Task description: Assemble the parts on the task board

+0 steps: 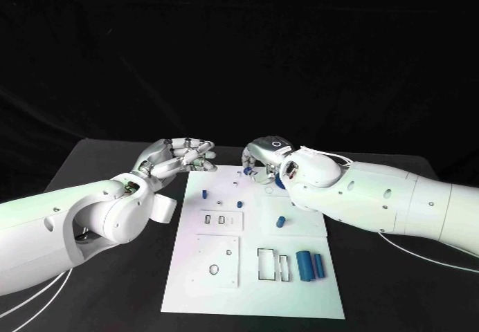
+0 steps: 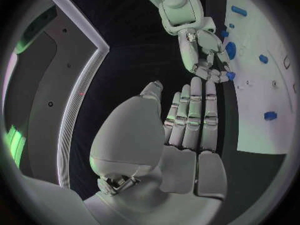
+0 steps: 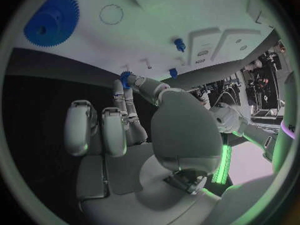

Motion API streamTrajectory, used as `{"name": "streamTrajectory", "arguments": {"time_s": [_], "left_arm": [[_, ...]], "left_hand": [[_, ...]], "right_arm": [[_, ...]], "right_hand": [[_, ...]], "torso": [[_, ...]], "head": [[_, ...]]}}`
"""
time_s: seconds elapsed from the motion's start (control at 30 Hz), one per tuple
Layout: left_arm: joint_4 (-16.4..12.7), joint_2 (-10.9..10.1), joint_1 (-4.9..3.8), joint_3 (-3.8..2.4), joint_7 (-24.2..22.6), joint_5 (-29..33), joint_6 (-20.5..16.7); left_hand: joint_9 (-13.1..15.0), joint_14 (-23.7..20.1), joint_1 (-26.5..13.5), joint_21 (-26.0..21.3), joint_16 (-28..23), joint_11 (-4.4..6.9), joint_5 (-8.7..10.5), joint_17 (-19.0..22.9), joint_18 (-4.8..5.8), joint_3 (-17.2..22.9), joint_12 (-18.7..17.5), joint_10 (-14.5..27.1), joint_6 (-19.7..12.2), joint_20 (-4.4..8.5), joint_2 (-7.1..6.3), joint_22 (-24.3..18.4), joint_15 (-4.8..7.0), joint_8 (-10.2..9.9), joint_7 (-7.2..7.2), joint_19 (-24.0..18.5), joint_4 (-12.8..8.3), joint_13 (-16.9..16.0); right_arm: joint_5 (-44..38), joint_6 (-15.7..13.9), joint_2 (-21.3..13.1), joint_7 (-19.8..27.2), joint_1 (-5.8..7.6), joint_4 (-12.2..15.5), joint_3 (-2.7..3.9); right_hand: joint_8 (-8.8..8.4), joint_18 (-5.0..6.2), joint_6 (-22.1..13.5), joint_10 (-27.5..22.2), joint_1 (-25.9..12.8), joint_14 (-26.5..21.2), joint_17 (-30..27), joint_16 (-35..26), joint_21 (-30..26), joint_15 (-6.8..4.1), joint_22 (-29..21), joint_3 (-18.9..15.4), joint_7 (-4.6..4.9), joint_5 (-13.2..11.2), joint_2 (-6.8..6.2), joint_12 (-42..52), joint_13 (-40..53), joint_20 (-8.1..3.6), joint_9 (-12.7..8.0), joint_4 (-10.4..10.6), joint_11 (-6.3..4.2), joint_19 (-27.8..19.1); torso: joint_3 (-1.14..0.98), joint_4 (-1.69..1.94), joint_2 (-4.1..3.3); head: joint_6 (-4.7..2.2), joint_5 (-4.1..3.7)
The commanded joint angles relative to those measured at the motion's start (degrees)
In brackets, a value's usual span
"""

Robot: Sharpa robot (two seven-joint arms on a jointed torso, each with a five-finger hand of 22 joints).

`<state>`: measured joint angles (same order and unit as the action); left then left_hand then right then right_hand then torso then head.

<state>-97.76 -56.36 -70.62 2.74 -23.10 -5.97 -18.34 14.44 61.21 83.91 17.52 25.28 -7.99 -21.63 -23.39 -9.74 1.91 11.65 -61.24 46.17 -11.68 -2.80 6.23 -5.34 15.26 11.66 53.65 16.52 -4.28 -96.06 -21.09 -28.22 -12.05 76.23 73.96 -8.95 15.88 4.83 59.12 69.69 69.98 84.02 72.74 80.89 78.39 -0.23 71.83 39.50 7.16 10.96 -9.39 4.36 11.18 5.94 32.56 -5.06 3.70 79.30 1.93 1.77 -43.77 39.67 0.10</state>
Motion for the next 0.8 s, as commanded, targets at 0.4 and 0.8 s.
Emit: {"name": "streamTrajectory", "arguments": {"time_s": [0.4,0.8], "left_arm": [[0.0,0.4,-0.59,-0.06,-0.3,0.2,1.3],[0.4,0.4,-1.01,-0.06,-0.2,0.2,1.1]], "left_hand": [[0.0,-0.4,-0.6,-0.3,0.2,-0.32,0.03,-0.2,-0.65,0.0,-0.5,0.2,-0.4,-0.04,-0.01,-0.1,0.04,-0.4,-0.06,0.1,-0.1,0.0],[0.1,-0.4,-0.6,-0.4,0.2,-0.34,0.11,-0.2,-0.65,0.0,-0.5,0.2,-0.4,-0.05,-0.03,-0.1,0.02,-0.4,-0.03,0.1,-0.1,0.0]], "right_arm": [[0.1,0.5,3.2,0.3,-0.19,-3.9,0.00],[0.6,1.2,4.8,1.1,-0.73,-5.7,-0.01]], "right_hand": [[-0.02,-0.61,-0.1,-0.2,-0.3,2.6,0.0,0.4,0.3,-0.08,0.0,0.4,0.25,0.3,-0.63,-0.5,0.0,-0.19,0.2,0.3,0.47,0.0],[-0.07,-0.61,-0.3,-0.2,-0.4,2.6,0.0,0.4,0.3,-0.05,0.0,0.4,0.26,0.3,-0.71,-0.5,0.1,-0.16,0.2,0.4,0.49,0.0]], "torso": [[0.13,0.31,-0.37],[0.11,0.27,-0.48]], "head": [[-0.33,0.05],[0.16,0.36]]}}
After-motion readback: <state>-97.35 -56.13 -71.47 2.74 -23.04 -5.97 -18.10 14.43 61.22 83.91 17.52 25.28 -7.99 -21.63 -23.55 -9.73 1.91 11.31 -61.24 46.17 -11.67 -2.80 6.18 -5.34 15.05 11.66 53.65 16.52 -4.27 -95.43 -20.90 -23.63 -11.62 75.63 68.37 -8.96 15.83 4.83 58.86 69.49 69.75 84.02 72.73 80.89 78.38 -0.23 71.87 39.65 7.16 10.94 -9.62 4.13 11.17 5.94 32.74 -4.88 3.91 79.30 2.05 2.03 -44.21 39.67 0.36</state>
